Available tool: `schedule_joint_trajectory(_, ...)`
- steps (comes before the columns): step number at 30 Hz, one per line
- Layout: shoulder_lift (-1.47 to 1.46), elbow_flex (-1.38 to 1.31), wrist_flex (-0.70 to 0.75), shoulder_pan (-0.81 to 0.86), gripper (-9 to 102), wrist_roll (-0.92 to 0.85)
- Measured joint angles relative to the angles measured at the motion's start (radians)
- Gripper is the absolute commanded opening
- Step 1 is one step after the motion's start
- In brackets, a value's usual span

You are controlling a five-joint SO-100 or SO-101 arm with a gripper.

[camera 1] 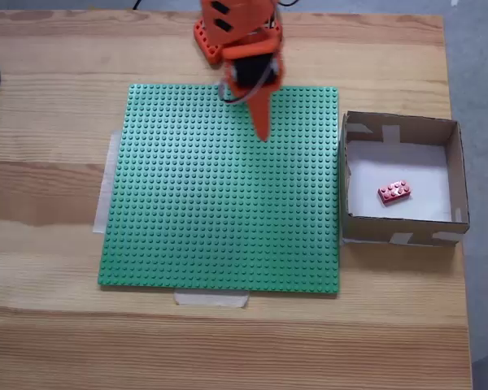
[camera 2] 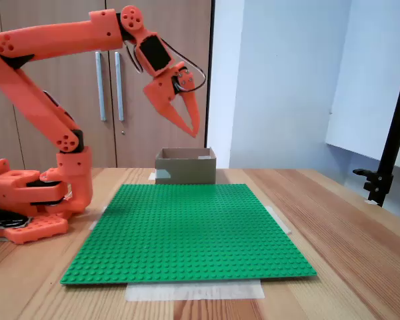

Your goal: Pick the red lego block and put it in the box.

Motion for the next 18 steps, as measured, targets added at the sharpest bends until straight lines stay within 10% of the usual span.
schedule_joint_trajectory(18,0.413,0.471,-0.141,0.189,-1,-0.018)
